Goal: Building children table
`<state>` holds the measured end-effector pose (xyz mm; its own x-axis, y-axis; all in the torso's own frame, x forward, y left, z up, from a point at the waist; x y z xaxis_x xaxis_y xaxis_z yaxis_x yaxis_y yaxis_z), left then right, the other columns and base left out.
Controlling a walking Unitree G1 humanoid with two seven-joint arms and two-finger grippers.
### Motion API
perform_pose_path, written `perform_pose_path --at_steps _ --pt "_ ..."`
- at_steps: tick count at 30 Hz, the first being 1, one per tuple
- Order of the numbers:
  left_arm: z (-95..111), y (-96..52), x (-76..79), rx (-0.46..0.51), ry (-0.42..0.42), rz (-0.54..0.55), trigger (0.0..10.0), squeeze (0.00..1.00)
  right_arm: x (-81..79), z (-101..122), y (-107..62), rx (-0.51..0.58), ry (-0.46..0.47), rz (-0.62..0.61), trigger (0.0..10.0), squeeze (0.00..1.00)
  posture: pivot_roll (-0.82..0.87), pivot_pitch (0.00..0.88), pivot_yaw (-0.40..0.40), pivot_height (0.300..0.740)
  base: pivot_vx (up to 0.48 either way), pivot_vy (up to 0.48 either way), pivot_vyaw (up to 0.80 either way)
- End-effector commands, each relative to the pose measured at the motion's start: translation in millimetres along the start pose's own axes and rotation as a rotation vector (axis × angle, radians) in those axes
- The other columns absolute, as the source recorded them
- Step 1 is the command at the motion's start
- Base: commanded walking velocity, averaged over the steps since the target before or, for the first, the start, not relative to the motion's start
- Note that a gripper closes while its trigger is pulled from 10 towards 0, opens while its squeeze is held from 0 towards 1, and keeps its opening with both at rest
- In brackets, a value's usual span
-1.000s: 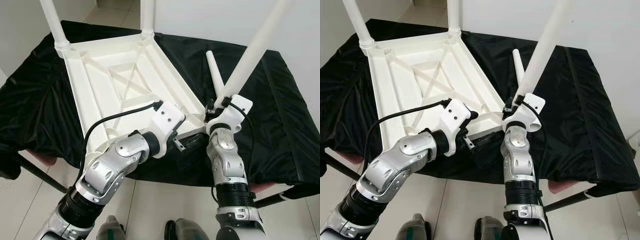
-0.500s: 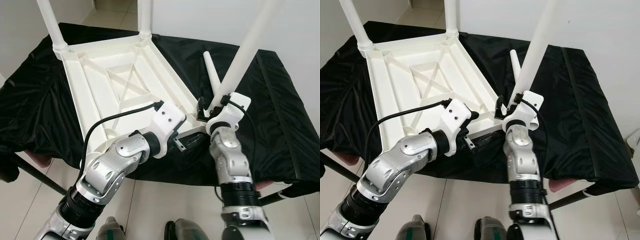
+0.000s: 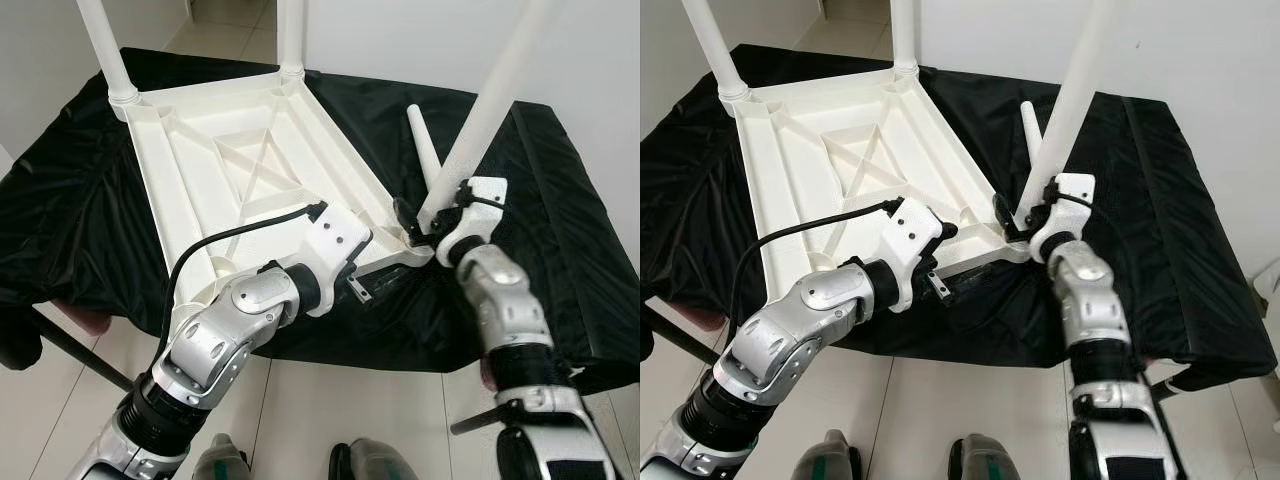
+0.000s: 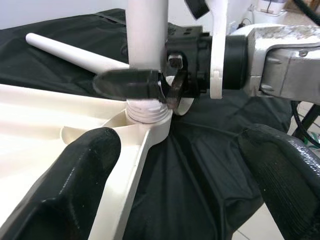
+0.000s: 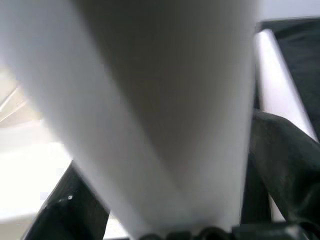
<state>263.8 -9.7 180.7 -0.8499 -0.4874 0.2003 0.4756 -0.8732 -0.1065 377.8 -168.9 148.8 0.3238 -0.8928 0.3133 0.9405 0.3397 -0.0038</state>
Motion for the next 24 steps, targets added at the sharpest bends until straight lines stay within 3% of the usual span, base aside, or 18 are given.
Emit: perform_pose_path --at_steps 1,15,16,17,18,19,20,21,24 --pt "-1.4 0.8 2.8 -0.017 0.006 -0.038 10.0 0.00 -0.5 -4.9 1.1 -0.005 -0.019 0.037 10.0 0.00 -0.05 0.009 -0.036 0.740 0.000 0.000 0.00" --pt "0.9 0.6 1.4 -0.015 0.013 -0.033 10.0 0.00 3.7 -16.2 7.2 0.005 -0.032 0.179 10.0 0.00 -0.04 0.018 -0.032 0.740 0.000 0.000 0.00" --pt "0.9 0.6 1.6 -0.014 0.012 -0.033 10.0 0.00 4.0 -16.3 7.3 0.006 -0.036 0.181 5.0 0.00 -0.04 0.022 -0.034 0.740 0.000 0.000 0.00" --pt "0.9 0.7 1.9 -0.014 0.012 -0.033 10.0 0.00 4.6 -16.7 7.7 0.007 -0.038 0.184 4.0 0.00 -0.04 0.022 -0.034 0.740 0.000 0.000 0.00" --pt "0.9 0.7 1.9 -0.014 0.012 -0.033 10.0 0.00 4.6 -16.7 7.7 0.007 -0.038 0.184 4.0 0.00 -0.04 0.022 -0.034 0.740 0.000 0.000 0.00" --pt "0.9 0.7 2.1 -0.013 0.011 -0.033 10.0 0.00 5.2 -17.1 7.9 0.008 -0.042 0.186 2.5 0.00 -0.04 0.022 -0.034 0.740 0.000 0.000 0.00" --pt "0.9 0.7 2.1 -0.013 0.011 -0.033 10.0 0.00 5.2 -17.1 7.9 0.008 -0.042 0.186 2.5 0.00 -0.04 0.022 -0.034 0.740 0.000 0.000 0.00" --pt "0.9 0.7 2.3 -0.013 0.011 -0.032 10.0 0.00 6.3 -17.5 8.2 0.010 -0.047 0.188 0.0 0.00 -0.04 0.024 -0.036 0.740 0.000 0.000 0.00" --pt "0.7 0.6 2.6 -0.013 0.009 -0.032 10.0 0.00 7.9 -17.5 7.9 0.020 -0.046 0.194 0.0 0.00 -0.04 0.025 -0.035 0.740 0.000 0.000 0.00"
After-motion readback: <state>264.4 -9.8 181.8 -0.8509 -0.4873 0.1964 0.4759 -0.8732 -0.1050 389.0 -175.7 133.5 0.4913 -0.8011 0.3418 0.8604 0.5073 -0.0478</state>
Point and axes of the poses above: a point about 5 cm out from each wrist's last joint towards the gripper, its own y axis pointing out of the wrist towards the gripper, its own z axis along the axis of the wrist's last joint, x = y × z, the point moved 4 cm from there along y, pointing out of the wrist towards the gripper, and after that the axes turned 15 degrees about -y, right-handed, at the moved point
